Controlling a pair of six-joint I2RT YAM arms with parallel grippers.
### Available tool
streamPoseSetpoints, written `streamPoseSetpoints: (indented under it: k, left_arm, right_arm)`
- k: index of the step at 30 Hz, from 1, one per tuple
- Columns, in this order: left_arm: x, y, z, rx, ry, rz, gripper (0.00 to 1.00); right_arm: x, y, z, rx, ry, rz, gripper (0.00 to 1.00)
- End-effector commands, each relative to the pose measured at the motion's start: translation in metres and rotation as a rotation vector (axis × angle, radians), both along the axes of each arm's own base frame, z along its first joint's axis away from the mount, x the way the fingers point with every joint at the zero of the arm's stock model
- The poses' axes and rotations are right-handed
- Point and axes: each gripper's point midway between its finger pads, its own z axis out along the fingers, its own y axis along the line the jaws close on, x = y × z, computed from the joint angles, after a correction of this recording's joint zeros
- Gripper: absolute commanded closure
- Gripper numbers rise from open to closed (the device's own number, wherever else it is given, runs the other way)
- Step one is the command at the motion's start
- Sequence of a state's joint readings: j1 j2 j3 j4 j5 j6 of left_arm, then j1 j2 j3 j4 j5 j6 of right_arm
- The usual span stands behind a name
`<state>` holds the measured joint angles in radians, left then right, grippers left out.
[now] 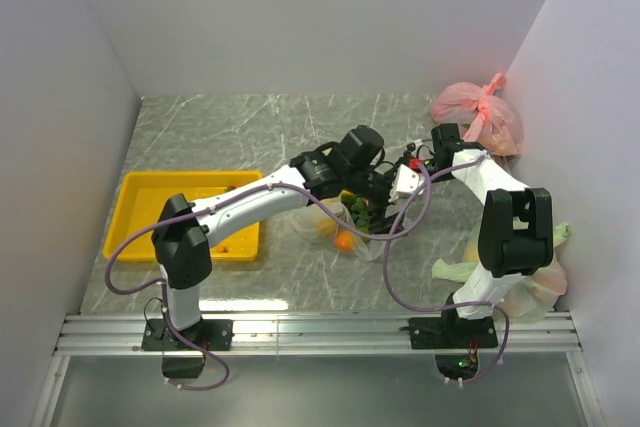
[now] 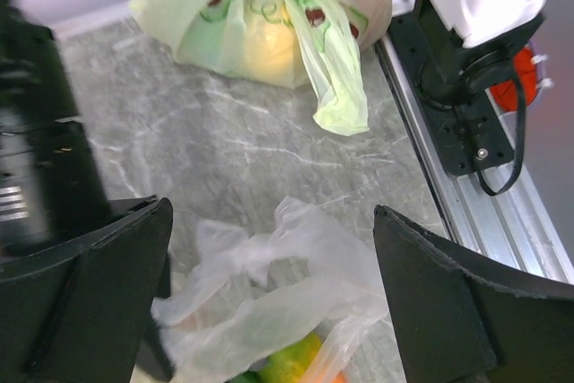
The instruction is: Place the fake fruits into the plastic bag and tie a complex knot
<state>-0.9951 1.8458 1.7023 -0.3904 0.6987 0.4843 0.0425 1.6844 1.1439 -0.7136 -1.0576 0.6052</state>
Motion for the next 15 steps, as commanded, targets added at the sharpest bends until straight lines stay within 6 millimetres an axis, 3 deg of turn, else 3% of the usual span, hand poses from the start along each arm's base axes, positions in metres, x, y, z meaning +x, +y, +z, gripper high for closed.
streamPoseSetpoints:
  k: [1,6,10,11,13,14,15]
  left_arm:
    - [0.005,-0.010,-0.004,0.004,-0.020,0.042,0.01]
    - [0.014,-0.008,-0.026,0.042,-0.035,0.101,0.01]
    - [0.018,-0.003,-0.041,0.090,-0.037,0.117,0.19]
    - [0.017,-0.003,-0.042,0.091,-0.033,0.113,0.33]
    - [0.015,-0.003,-0.041,0.088,-0.027,0.107,0.48]
    - [0.014,-0.003,-0.039,0.082,-0.022,0.104,0.70]
    - [0.013,-0.003,-0.039,0.081,-0.016,0.102,0.78]
  right_arm:
    - [0.000,0.000,0.013,0.012,-0.043,-0.006,1.00]
    - [-0.004,0.001,0.014,0.026,-0.046,-0.007,1.00]
    - [-0.005,0.002,0.014,0.037,-0.042,-0.009,1.00]
    - [-0.005,0.002,0.016,0.046,-0.044,-0.006,1.00]
    - [-0.006,0.002,0.016,0.047,-0.053,0.001,1.00]
    - [-0.006,0.003,0.019,0.054,-0.062,0.005,1.00]
    - [-0.006,0.004,0.022,0.072,-0.067,0.012,0.99]
